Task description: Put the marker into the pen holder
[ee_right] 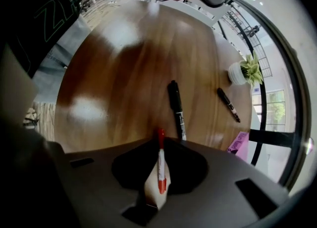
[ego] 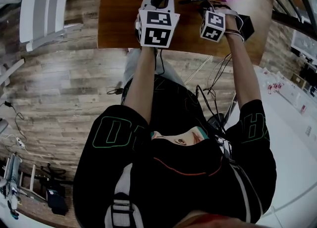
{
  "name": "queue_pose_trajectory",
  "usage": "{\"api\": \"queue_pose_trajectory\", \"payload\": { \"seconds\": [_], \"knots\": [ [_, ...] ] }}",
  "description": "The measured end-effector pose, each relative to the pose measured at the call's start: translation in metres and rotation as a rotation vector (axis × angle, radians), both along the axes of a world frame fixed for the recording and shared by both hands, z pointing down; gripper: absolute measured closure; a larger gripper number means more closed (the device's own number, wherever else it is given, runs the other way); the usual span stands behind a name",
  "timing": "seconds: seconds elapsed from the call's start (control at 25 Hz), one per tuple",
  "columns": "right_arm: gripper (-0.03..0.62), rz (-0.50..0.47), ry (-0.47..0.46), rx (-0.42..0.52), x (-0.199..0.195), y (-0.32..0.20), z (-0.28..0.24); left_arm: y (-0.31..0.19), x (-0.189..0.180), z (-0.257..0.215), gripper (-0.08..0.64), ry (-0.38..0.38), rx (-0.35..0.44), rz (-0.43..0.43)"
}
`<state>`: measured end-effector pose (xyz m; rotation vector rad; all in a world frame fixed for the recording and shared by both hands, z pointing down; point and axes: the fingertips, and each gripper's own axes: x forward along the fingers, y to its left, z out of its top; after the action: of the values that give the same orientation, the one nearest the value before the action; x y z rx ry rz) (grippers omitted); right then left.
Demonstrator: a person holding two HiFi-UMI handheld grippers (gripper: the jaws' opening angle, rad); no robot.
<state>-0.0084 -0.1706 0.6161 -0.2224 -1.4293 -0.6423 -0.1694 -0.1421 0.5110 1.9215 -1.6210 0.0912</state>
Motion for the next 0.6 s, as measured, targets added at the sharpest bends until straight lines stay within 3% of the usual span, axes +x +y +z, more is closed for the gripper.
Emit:
{"api": "queue_pose_trajectory", "payload": {
  "seconds": [0.48, 0.6],
  "knots": [
    [0.549, 0.225, -0.265, 0.006, -0.03, 0.009, -0.042, 0.008, 0.009, -0.008, 0.554, -0.015, 0.007, 0.037],
    [0.549, 0.326, -0.365, -0.009, -0.033, 0.009, -0.056, 0.009, 0.016, -0.011, 0.554, -0.025, 0.009, 0.054]
  ]
}}
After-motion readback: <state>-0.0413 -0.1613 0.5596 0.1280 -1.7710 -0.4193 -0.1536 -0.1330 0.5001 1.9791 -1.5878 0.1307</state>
